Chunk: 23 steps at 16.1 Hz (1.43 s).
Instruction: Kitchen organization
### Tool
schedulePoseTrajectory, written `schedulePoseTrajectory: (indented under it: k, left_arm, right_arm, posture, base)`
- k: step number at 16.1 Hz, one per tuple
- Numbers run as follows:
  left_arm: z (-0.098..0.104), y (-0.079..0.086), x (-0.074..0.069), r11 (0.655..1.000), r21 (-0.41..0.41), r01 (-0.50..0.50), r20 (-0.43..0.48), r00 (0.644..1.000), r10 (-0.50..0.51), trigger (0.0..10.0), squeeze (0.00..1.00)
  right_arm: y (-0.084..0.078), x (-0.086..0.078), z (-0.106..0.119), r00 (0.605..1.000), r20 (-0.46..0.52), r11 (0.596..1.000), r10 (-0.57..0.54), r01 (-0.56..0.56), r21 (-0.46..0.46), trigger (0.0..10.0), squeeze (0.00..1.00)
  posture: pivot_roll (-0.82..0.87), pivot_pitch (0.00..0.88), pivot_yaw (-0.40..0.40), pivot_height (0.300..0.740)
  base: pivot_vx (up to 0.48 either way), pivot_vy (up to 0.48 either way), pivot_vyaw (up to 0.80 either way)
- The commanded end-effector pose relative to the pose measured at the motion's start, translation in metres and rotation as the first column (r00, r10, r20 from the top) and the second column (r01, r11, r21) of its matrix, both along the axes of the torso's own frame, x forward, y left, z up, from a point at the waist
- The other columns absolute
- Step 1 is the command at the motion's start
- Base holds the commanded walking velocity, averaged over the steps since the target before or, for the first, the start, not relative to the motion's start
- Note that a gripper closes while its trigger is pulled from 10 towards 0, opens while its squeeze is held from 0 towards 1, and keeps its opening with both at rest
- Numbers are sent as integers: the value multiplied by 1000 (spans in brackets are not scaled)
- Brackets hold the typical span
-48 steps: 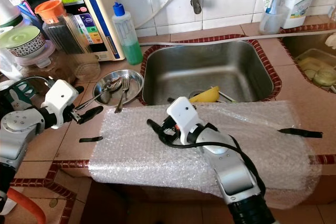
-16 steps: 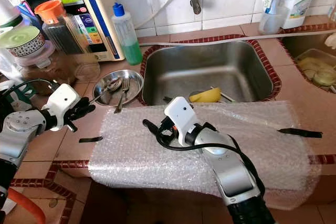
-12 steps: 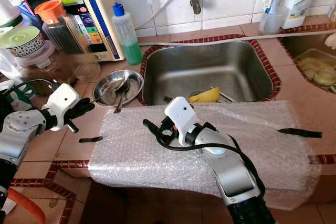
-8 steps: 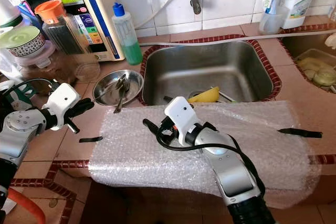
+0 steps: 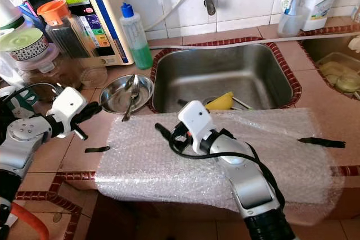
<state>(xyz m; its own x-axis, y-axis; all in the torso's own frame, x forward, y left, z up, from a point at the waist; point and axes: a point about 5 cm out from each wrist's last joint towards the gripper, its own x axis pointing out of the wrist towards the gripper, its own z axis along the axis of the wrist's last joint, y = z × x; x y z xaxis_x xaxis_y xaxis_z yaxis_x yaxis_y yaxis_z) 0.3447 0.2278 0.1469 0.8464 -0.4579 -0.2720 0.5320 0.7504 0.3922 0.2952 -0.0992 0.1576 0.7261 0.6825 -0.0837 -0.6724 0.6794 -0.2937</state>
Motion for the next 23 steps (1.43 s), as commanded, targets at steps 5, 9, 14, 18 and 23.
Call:
schedulePoseTrajectory:
  k: [5,9,14,18,23]
  left_arm:
    - [43,-19,7,967,-240,82,116,992,-55,0,0]
    - [57,-36,6,895,-418,154,109,987,-119,0,0]
    - [58,-63,-5,798,-549,250,46,962,-270,0,0]
    - [45,-96,-23,744,-567,354,-24,896,-444,0,0]
    - [41,-115,-34,703,-604,376,-41,866,-498,0,0]
  right_arm:
    - [-1,12,18,994,62,994,-85,80,75,10000,0]
    - [-3,17,25,991,14,967,-132,125,223,10000,0]
    - [-1,25,50,989,-97,836,-113,148,528,10000,0]
    - [2,29,52,987,-115,822,-109,155,548,10000,0]
    - [7,34,50,983,-166,806,-79,161,569,10000,0]
  posture:
    - [-288,75,205,740]
    - [-286,75,208,740]
    - [-289,86,218,740]
    - [-289,84,212,740]
    - [-290,79,199,740]
  base:
    - [0,0,0]
    - [0,0,0]
    - [0,0,0]
    - [0,0,0]
    - [0,0,0]
